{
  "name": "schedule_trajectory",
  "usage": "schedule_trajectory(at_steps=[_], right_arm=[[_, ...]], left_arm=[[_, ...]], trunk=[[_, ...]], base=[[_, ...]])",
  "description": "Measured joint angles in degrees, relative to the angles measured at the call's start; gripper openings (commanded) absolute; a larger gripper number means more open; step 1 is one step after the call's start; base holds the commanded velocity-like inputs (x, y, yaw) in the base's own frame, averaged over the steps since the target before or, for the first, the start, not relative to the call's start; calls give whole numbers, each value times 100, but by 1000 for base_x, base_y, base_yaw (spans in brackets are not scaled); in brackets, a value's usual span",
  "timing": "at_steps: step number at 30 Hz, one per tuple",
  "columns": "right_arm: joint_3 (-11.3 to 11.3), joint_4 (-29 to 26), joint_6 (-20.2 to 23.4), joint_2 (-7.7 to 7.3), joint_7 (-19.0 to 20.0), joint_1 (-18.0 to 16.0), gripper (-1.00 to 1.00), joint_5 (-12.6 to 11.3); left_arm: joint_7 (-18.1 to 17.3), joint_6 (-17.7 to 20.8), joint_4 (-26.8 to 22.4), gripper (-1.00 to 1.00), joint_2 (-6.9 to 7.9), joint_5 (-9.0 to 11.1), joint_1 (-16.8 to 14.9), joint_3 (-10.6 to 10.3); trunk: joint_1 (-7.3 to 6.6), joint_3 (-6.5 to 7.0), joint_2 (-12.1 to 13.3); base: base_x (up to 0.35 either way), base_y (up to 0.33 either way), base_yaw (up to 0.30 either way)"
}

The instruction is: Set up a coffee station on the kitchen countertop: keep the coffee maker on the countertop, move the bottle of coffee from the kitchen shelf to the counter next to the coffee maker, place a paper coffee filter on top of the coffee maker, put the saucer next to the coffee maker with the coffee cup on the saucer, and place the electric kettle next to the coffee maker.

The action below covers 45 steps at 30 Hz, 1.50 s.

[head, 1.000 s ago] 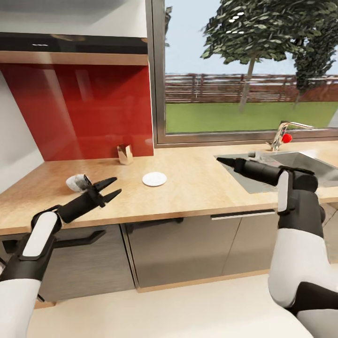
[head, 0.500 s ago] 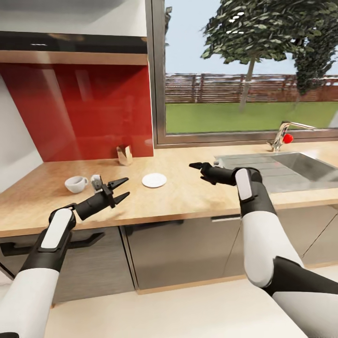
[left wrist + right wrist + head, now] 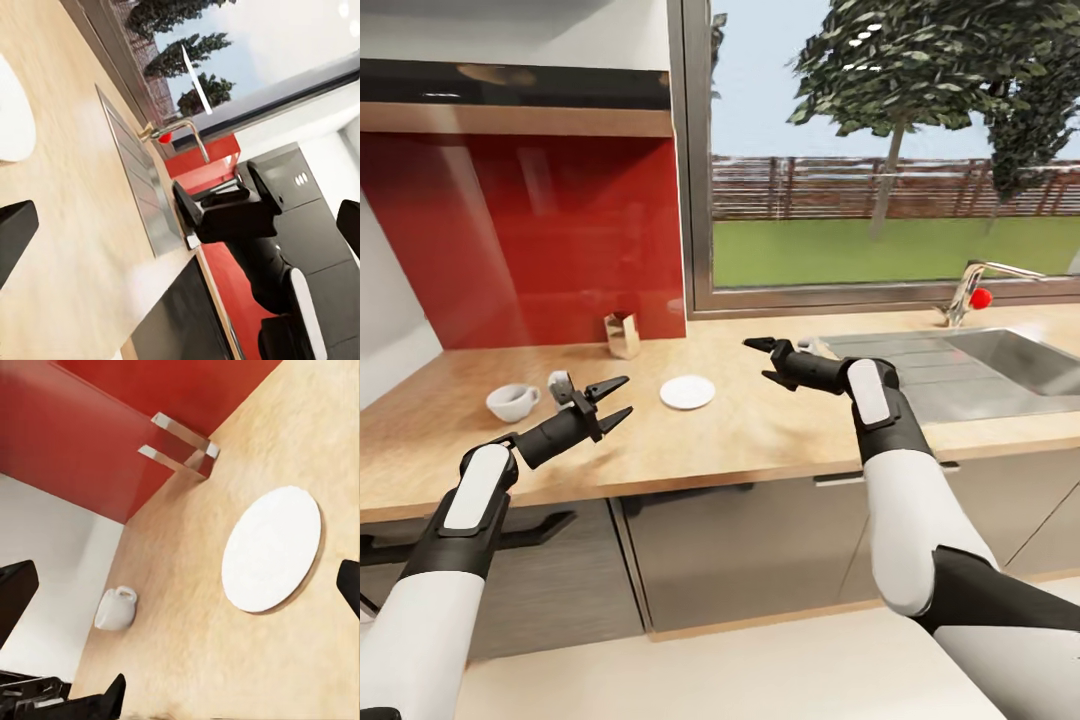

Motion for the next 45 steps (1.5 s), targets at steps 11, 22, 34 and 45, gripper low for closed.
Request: schedule_trajectory(at_steps=[11, 22, 34, 45], right_arm=[[246, 433, -1, 5, 3, 1, 100, -577], [263, 669, -1, 10, 5, 6, 100, -627], [464, 935, -1, 84, 21, 8, 100, -645], [487, 960, -1, 124, 32, 9, 100, -646]], left_arm=[[3, -4, 26, 100, 0, 0, 0, 13], [9, -10, 32, 100, 0, 0, 0, 2], [1619, -83, -264, 100, -528, 26, 0, -57], [2425, -157, -581, 100, -663, -54, 0, -42]], trunk=[[0, 0, 0], [0, 0, 0], [2, 0, 0], [2, 0, 0]], base=[[163, 0, 0], [104, 0, 0], [26, 0, 0], [0, 0, 0]])
